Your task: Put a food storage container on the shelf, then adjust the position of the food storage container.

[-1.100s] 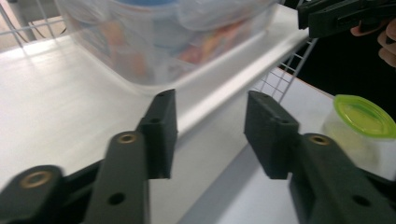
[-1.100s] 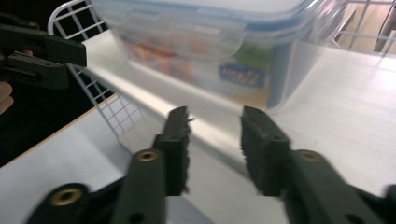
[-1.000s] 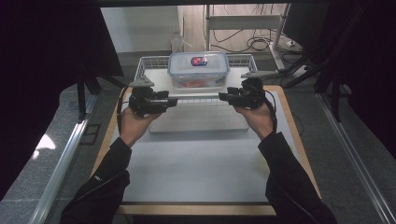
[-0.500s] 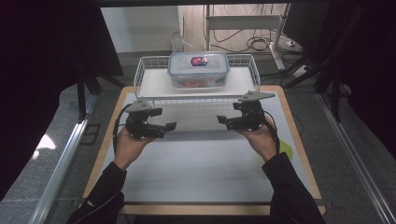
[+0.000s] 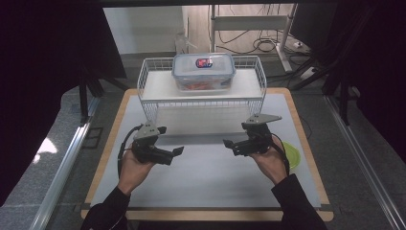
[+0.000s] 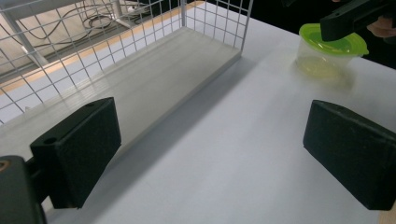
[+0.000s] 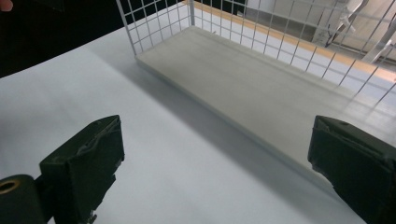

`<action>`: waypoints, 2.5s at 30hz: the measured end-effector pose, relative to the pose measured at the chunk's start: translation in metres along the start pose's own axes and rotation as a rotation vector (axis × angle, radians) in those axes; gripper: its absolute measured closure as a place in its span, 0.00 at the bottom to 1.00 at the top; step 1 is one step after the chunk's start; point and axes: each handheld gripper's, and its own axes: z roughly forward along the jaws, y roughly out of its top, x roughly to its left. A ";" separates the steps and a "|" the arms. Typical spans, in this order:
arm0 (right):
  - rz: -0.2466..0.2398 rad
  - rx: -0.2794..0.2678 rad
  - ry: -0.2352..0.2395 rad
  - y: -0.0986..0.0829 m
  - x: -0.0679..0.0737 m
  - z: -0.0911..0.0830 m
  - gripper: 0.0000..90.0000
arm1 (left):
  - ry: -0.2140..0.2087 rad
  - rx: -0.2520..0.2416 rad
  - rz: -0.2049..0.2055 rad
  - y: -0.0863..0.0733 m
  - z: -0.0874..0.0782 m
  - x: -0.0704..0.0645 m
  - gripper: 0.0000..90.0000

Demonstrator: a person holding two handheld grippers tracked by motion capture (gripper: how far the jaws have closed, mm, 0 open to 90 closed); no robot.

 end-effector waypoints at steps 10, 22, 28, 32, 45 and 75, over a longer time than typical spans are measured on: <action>0.033 0.009 0.015 -0.034 0.008 -0.009 0.03 | -0.042 0.035 0.036 -0.042 0.003 -0.023 0.01; 0.012 0.096 0.003 -0.080 0.027 -0.001 0.04 | 0.001 0.126 0.050 -0.091 0.003 -0.032 0.00; 0.014 0.118 -0.045 -0.086 0.027 0.001 0.03 | 0.028 0.110 0.060 -0.092 0.003 -0.030 0.00; 0.055 0.110 -0.054 -0.085 0.022 -0.002 0.00 | 0.035 0.112 0.051 -0.094 0.003 -0.028 0.01; 0.106 0.086 -0.202 -0.078 -0.007 -0.041 0.62 | 0.028 0.110 0.058 -0.094 0.002 -0.029 0.01; 0.308 0.140 -0.545 -0.124 -0.095 -0.102 1.00 | 0.029 0.135 0.029 -0.095 0.002 -0.026 0.02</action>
